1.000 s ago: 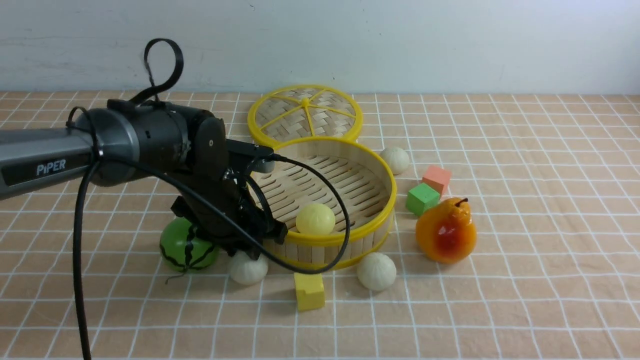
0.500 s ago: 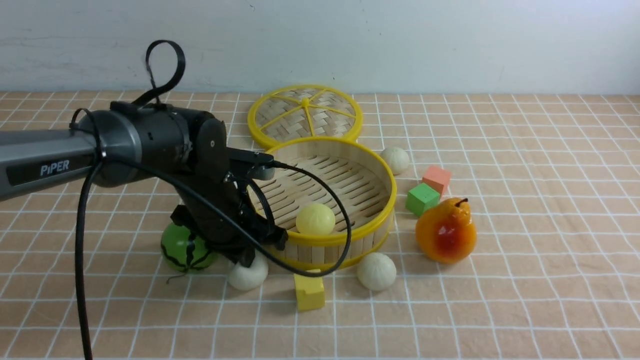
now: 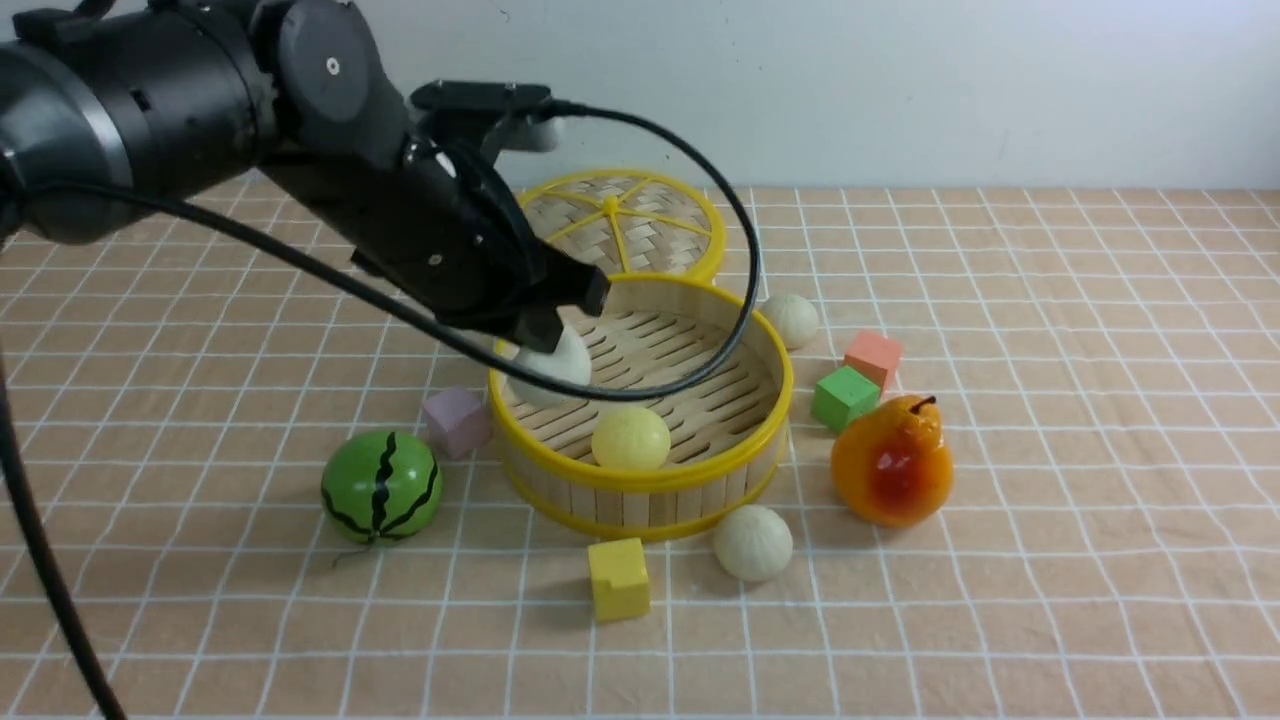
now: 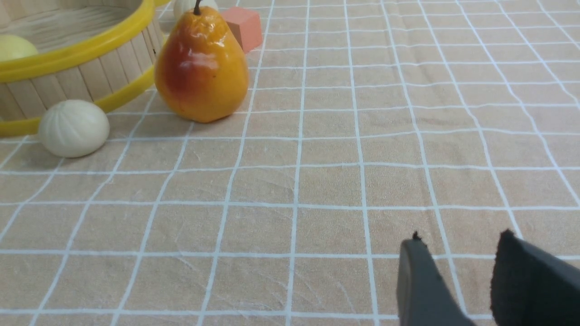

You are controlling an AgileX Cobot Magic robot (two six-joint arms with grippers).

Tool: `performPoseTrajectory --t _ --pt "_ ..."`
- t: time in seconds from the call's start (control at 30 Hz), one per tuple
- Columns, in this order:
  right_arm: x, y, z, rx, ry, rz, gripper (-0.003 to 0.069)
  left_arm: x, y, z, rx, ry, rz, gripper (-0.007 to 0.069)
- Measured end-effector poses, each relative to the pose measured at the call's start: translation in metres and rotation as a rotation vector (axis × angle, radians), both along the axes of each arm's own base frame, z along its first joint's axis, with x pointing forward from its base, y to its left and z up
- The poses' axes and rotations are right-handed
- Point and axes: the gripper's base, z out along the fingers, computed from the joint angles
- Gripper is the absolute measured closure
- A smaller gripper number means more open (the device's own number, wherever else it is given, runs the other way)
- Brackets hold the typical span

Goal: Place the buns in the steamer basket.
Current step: Use the left arm to put the steamed stuffed bun into the steamer, then use the right arm to grab a steamed stuffed bun

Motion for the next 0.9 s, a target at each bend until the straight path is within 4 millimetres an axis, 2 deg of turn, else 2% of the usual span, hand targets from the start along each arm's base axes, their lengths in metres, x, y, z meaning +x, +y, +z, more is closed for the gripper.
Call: performPoseTrajectory --t 0.13,0.17,0.2,0.23,0.27,0.3,0.4,0.43,0.47,0.53,0.57,0.6,0.63,0.7,0.8,0.87,0.9 --pt "0.0 0.0 0.0 0.0 0.0 0.0 0.0417 0.032 -0.01 -0.03 0.012 -0.05 0.02 0.062" --pt "0.0 0.0 0.0 0.0 0.0 0.0 0.0417 0.032 -0.009 -0.03 0.015 -0.051 0.019 0.0618" --pt "0.0 0.0 0.0 0.0 0.0 0.0 0.0417 0.042 -0.012 -0.047 0.047 -0.037 0.013 0.0593" --pt "0.0 0.0 0.0 0.0 0.0 0.0 0.0417 0.045 -0.013 -0.051 0.055 -0.033 0.011 0.0585" --pt "0.0 0.0 0.0 0.0 0.0 0.0 0.0417 0.05 -0.014 -0.061 0.071 -0.02 0.008 0.0566" --pt "0.0 0.0 0.0 0.0 0.0 0.0 0.0417 0.058 -0.016 -0.076 0.097 0.006 0.009 0.0501" --pt "0.0 0.0 0.0 0.0 0.0 0.0 0.0417 0.062 -0.017 -0.082 0.092 0.029 0.035 0.0391" --pt "0.0 0.0 0.0 0.0 0.0 0.0 0.0417 0.062 -0.017 -0.082 0.089 0.033 0.042 0.0382" --pt "0.0 0.0 0.0 0.0 0.0 0.0 0.0417 0.062 -0.017 -0.078 0.071 0.042 0.07 0.0302" --pt "0.0 0.0 0.0 0.0 0.0 0.0 0.0417 0.062 -0.017 -0.071 0.055 0.046 0.088 0.0253" --pt "0.0 0.0 0.0 0.0 0.0 0.0 0.0417 0.058 -0.016 -0.058 0.037 0.066 0.113 0.0197" --pt "0.0 0.0 0.0 0.0 0.0 0.0 0.0417 0.057 -0.016 -0.057 0.035 0.068 0.115 0.0186" --pt "0.0 0.0 0.0 0.0 0.0 0.0 0.0417 0.051 -0.014 -0.04 0.028 0.075 0.119 0.0157" --pt "0.0 0.0 0.0 0.0 0.0 0.0 0.0417 0.041 -0.01 -0.018 0.022 0.081 0.12 0.0155" --pt "0.0 0.0 0.0 0.0 0.0 0.0 0.0417 0.014 0.0 0.027 0.003 0.068 0.118 0.0244" --pt "0.0 0.0 0.0 0.0 0.0 0.0 0.0417 -0.005 0.005 0.049 -0.021 0.053 0.104 0.038" --pt "0.0 0.0 0.0 0.0 0.0 0.0 0.0417 -0.021 0.01 0.063 -0.04 0.035 0.084 0.046"
